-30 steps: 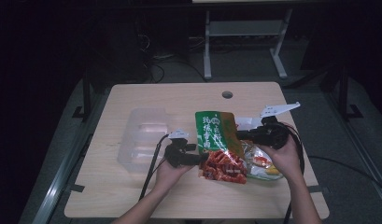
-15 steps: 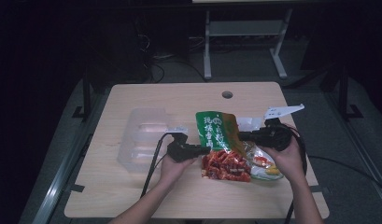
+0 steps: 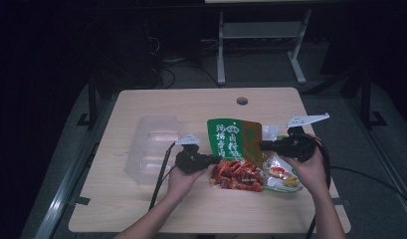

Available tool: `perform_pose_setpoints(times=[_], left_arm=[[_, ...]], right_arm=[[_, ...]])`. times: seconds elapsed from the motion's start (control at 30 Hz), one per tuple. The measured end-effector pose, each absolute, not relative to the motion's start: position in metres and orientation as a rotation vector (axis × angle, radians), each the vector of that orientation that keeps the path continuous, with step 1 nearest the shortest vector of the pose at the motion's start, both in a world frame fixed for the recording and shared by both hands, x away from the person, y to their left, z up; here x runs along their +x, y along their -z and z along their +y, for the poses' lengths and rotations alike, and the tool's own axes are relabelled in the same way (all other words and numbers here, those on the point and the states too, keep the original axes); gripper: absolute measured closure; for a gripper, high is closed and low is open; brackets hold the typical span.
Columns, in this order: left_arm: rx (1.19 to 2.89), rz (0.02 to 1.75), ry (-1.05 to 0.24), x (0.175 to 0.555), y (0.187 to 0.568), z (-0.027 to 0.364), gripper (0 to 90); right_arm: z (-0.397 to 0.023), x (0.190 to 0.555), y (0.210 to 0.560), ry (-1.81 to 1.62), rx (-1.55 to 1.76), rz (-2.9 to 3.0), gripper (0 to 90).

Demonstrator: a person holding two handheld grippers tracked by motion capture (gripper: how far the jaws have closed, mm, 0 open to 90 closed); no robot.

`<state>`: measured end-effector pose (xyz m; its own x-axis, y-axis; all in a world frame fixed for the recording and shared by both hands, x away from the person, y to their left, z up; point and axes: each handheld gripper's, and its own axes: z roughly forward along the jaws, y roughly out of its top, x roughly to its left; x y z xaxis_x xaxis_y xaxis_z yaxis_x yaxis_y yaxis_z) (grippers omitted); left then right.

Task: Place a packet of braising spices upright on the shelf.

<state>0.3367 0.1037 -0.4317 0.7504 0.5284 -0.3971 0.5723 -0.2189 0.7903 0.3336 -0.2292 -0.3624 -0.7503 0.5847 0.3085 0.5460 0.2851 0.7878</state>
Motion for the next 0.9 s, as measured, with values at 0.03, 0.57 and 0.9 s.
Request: perform_pose_setpoints(times=[0.03,0.57,0.9], left_arm=[[1.878,0.847,0.046,0.336,0.431,0.104,86.7],[1.921,0.802,-0.015,0.33,0.427,0.105,87.6],[1.929,0.795,-0.036,0.326,0.426,0.108,86.7]], right_arm=[[-0.23,0.334,0.363,-1.495,1.096,2.488,89.8],[-0.21,0.343,0.384,-1.464,1.118,2.599,71.2],[-0.189,0.345,0.389,-1.444,1.075,2.634,86.5]])
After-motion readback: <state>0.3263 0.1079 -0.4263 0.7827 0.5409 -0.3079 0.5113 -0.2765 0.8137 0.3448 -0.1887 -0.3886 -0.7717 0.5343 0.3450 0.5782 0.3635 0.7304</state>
